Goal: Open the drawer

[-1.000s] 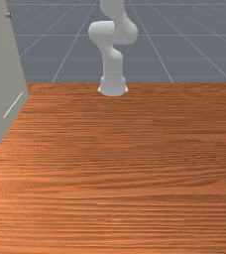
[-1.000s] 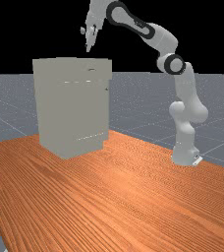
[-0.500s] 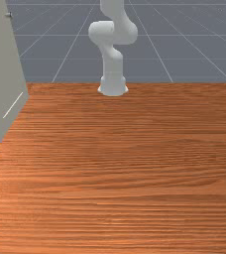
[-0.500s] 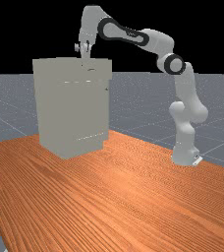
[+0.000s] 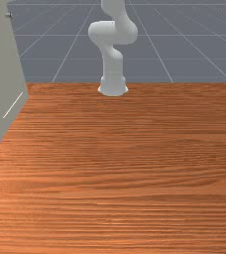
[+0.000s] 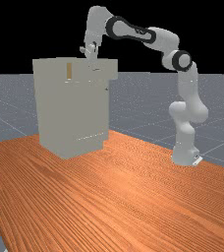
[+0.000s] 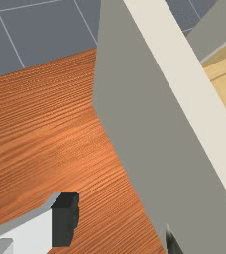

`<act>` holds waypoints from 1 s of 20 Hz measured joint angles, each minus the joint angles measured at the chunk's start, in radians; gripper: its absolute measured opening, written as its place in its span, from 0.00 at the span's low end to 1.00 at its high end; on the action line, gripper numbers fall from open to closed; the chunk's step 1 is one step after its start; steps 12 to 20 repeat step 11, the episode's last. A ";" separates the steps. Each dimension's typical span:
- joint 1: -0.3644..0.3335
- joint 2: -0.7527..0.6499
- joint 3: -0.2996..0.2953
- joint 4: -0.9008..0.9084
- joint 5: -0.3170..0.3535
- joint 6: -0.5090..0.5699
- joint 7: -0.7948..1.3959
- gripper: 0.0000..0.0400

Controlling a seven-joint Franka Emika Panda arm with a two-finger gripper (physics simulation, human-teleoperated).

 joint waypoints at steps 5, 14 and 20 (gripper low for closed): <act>0.022 -0.054 0.054 -0.052 0.014 -0.011 0.081 1.00; 0.089 -0.148 0.198 -0.150 0.038 -0.014 0.159 1.00; 0.089 -0.148 0.198 -0.150 0.038 -0.014 0.159 1.00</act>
